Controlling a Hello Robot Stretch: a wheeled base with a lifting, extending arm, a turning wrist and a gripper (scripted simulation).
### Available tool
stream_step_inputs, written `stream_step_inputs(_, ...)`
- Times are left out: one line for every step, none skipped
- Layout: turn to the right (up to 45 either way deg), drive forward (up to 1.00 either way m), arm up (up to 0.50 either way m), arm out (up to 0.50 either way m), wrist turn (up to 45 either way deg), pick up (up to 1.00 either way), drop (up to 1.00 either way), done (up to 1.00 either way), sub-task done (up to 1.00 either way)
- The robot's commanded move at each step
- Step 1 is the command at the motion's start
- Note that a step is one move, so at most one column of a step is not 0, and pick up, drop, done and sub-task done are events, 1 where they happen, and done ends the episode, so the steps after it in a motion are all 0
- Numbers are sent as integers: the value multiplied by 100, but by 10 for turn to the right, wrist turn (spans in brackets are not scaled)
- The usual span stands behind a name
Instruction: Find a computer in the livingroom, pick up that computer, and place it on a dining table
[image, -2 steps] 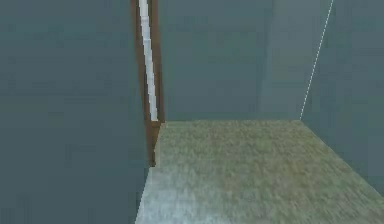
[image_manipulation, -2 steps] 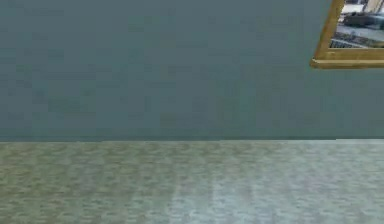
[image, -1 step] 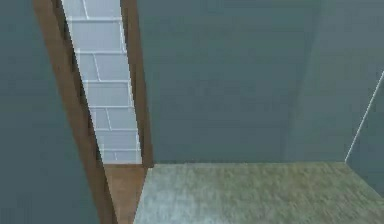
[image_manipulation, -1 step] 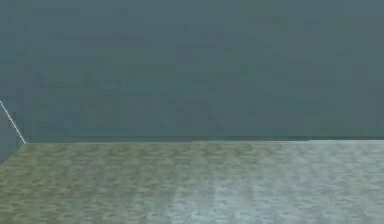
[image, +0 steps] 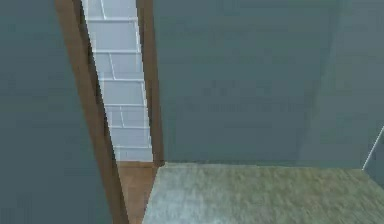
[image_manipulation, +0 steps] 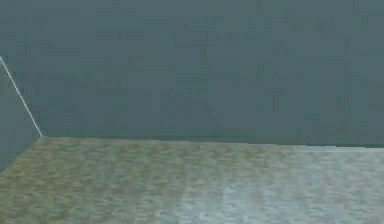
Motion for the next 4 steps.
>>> stream_step_inputs(0, 95, 0, 0, 0, 0, 0, 0, 0)
stream_step_inputs(-240, 0, 0, 0, 0, 0, 0, 0, 0)
stream_step_inputs(0, 45, 0, 0, 0, 0, 0, 0, 0)
stream_step_inputs(-450, 0, 0, 0, 0, 0, 0, 0, 0)
